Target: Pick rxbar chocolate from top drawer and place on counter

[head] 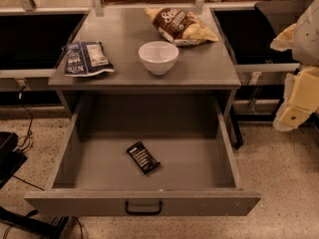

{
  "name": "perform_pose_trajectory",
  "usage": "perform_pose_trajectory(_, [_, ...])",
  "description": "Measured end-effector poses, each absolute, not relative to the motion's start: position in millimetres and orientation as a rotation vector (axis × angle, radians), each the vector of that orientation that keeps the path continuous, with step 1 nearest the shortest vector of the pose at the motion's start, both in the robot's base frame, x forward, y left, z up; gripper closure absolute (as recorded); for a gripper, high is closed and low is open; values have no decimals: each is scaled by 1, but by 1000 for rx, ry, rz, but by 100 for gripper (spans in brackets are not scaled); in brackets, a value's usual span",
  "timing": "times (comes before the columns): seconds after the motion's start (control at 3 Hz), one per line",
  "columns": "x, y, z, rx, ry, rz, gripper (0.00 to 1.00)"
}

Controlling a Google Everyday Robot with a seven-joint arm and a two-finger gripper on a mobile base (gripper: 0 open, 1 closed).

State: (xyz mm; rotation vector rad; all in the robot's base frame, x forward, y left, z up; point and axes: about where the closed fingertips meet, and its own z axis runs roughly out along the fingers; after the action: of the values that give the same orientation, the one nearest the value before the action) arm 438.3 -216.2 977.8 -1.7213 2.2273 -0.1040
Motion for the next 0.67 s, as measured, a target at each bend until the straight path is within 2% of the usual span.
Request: perform_pose_trajectory(0.67, [450,-213,960,-1632,2304,-100,0])
